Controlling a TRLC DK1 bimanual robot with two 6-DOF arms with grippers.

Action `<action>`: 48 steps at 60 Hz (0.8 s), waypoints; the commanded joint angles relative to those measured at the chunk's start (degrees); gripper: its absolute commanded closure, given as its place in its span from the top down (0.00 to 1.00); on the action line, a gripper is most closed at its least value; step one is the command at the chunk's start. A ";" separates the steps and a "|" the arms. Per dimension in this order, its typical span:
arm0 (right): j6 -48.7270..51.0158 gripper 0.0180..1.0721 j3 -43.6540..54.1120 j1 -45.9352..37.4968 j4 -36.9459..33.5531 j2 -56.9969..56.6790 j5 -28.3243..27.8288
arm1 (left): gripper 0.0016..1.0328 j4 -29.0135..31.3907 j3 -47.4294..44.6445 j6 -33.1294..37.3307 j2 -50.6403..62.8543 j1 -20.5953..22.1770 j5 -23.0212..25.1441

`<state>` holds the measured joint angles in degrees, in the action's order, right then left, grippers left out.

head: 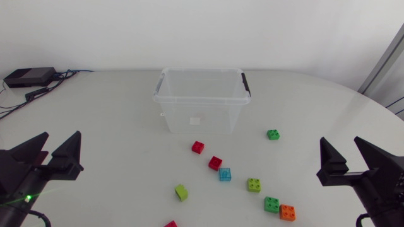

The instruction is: Pick up the duplo bricks and place them in the container

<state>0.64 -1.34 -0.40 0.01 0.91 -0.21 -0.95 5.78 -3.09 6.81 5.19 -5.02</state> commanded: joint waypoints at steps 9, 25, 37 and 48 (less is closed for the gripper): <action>0.32 0.95 -6.39 0.49 4.12 14.12 -0.23 | 0.95 4.82 16.54 -1.65 24.22 3.77 0.27; -0.91 0.95 -16.59 0.32 3.68 32.49 0.03 | 0.93 25.91 34.74 9.25 50.76 13.97 0.18; -3.81 0.95 -22.30 -0.56 -0.19 45.06 -2.52 | 0.93 31.36 37.29 11.00 64.47 22.49 0.80; -0.47 0.95 -32.32 -1.27 -14.51 55.96 -5.33 | 0.93 34.17 39.39 11.88 71.94 32.51 3.35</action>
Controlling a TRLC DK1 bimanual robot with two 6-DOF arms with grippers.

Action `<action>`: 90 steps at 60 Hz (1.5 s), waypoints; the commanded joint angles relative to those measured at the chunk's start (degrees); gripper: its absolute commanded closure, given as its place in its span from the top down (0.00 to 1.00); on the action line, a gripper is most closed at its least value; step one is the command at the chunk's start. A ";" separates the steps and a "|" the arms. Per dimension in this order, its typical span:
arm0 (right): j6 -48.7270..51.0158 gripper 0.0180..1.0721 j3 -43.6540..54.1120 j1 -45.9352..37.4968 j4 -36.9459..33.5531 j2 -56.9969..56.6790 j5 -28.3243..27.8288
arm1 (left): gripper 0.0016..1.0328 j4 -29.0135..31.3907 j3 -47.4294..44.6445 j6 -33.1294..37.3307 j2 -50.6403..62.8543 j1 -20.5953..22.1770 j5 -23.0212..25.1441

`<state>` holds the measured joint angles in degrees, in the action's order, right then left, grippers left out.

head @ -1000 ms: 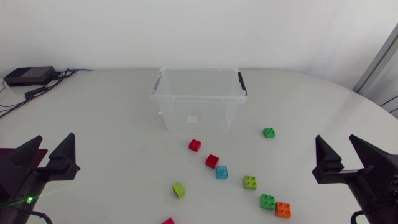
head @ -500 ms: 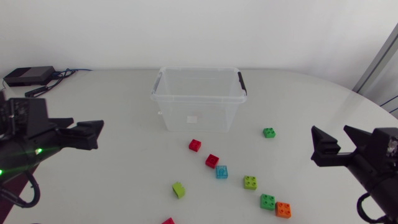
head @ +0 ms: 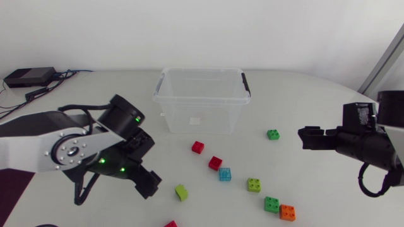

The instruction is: Pick up the duplo bricks and place them in the container

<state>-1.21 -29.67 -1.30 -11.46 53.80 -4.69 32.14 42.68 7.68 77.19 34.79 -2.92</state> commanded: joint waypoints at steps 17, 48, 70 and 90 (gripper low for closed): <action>6.66 0.95 -9.53 -1.16 -8.66 13.96 -8.23 | 0.87 2.49 9.97 0.93 14.39 6.79 9.86; 7.28 0.95 -11.64 4.46 -3.48 22.93 -0.76 | 0.49 -4.81 8.83 -0.39 22.66 9.95 7.58; 5.61 0.80 -19.99 4.55 -0.84 38.13 2.49 | 0.25 -4.54 6.81 2.95 16.86 11.36 7.58; 5.43 0.67 -28.42 5.08 1.18 52.11 5.22 | 0.25 -4.81 11.20 4.09 2.62 4.85 7.75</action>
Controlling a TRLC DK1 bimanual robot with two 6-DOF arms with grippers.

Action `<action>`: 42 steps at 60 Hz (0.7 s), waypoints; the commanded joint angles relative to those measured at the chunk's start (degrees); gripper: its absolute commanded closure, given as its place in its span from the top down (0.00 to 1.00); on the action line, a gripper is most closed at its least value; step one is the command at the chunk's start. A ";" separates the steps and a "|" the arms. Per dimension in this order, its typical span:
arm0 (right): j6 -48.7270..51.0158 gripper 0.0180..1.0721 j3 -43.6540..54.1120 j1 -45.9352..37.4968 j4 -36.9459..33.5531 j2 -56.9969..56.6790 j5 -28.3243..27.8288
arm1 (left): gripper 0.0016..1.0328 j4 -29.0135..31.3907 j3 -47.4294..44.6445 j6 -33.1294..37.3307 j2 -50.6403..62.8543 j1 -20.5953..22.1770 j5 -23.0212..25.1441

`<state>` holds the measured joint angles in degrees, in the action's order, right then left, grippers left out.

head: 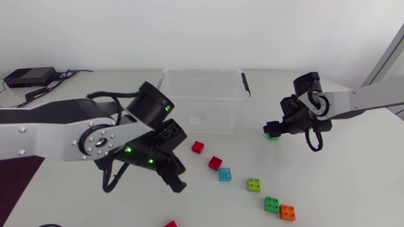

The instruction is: Pick up the duplo bricks and place them in the container

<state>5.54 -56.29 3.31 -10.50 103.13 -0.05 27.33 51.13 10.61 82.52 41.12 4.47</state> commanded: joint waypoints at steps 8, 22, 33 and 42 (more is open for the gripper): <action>-1.41 0.67 -3.74 0.64 0.48 6.47 1.29 | 0.25 -3.87 4.24 0.37 -7.02 -4.65 1.07; -1.41 0.32 -4.18 0.56 1.36 8.31 1.55 | 0.25 -16.52 4.41 -4.90 -9.22 -9.04 5.02; -1.41 0.25 -0.66 0.91 0.83 2.16 1.46 | 0.26 -27.68 5.29 -7.18 -3.77 -11.50 5.02; -1.41 0.25 3.03 3.02 -1.98 -7.59 1.46 | 0.26 -32.78 8.72 -8.15 4.23 -13.53 4.93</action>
<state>5.13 -55.31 5.15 -11.38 99.68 1.34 -4.03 57.10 4.23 83.40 28.53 8.99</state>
